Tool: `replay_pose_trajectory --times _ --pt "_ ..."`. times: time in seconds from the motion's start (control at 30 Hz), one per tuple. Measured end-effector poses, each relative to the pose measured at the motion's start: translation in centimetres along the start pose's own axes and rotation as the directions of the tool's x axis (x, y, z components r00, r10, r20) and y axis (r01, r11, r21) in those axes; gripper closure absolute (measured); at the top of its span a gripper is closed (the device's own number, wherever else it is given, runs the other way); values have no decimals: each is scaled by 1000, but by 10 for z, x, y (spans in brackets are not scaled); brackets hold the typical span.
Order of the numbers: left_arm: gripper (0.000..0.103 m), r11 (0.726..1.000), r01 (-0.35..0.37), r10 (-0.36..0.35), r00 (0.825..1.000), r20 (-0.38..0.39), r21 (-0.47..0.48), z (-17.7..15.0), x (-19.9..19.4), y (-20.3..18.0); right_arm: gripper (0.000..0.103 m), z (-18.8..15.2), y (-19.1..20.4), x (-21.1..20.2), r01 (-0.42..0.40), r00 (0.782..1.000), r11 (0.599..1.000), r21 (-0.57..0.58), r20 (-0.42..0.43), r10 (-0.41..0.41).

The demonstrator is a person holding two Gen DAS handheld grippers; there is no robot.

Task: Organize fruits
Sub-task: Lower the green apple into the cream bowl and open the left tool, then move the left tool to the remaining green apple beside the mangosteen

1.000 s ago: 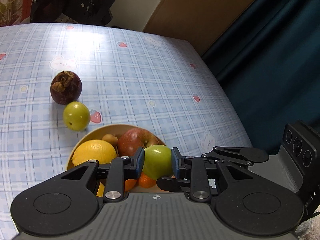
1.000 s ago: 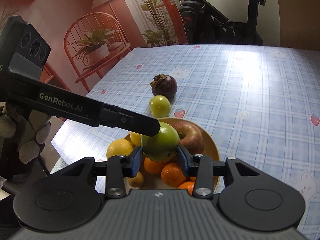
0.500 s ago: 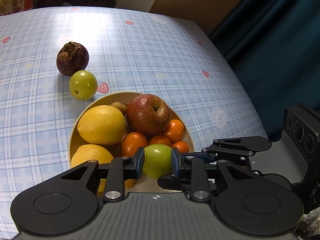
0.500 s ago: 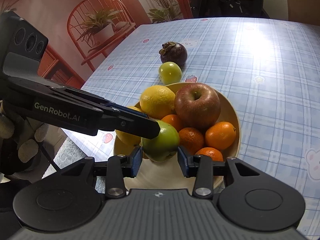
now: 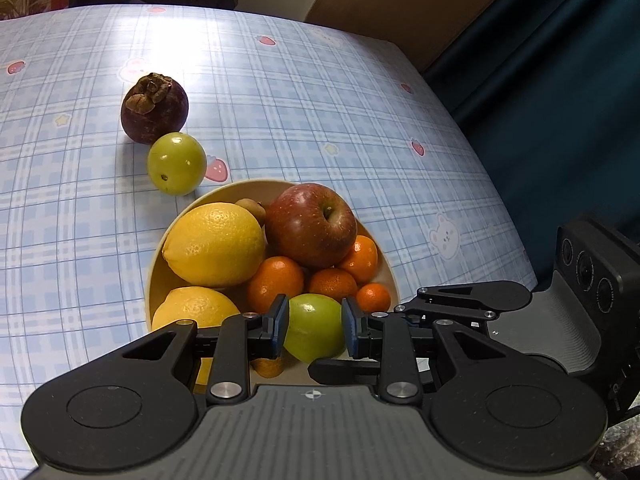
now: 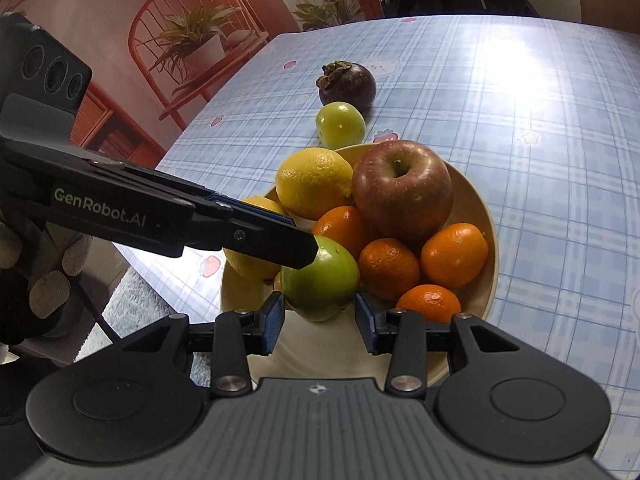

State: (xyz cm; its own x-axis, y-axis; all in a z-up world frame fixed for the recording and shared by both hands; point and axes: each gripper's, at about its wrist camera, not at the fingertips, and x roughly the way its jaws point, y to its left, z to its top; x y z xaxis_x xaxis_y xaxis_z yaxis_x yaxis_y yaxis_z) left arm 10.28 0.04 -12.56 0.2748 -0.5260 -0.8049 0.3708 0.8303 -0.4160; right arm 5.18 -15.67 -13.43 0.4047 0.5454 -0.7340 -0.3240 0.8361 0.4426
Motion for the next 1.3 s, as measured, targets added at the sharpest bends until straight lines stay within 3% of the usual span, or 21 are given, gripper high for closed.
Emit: replay_pose_trajectory --times 0.47,0.7,0.83,1.07,1.3 --pt "74 999 -36 35 997 74 12 10 -12 1 59 -1 -4 15 -4 1000 999 32 -10 4" --pt "74 998 -55 57 993 107 -15 16 -20 9 54 7 10 20 30 999 997 -71 -27 -32" --pt "74 997 -69 72 988 139 -24 18 -30 12 54 16 11 11 17 1000 997 -71 -2 -17" --pt "73 988 -138 149 960 237 -63 31 -56 27 54 39 2 -12 32 995 998 -52 93 -27" --pt "73 973 -197 224 937 267 -124 49 -60 49 54 67 6 -10 90 989 988 -123 127 -74"
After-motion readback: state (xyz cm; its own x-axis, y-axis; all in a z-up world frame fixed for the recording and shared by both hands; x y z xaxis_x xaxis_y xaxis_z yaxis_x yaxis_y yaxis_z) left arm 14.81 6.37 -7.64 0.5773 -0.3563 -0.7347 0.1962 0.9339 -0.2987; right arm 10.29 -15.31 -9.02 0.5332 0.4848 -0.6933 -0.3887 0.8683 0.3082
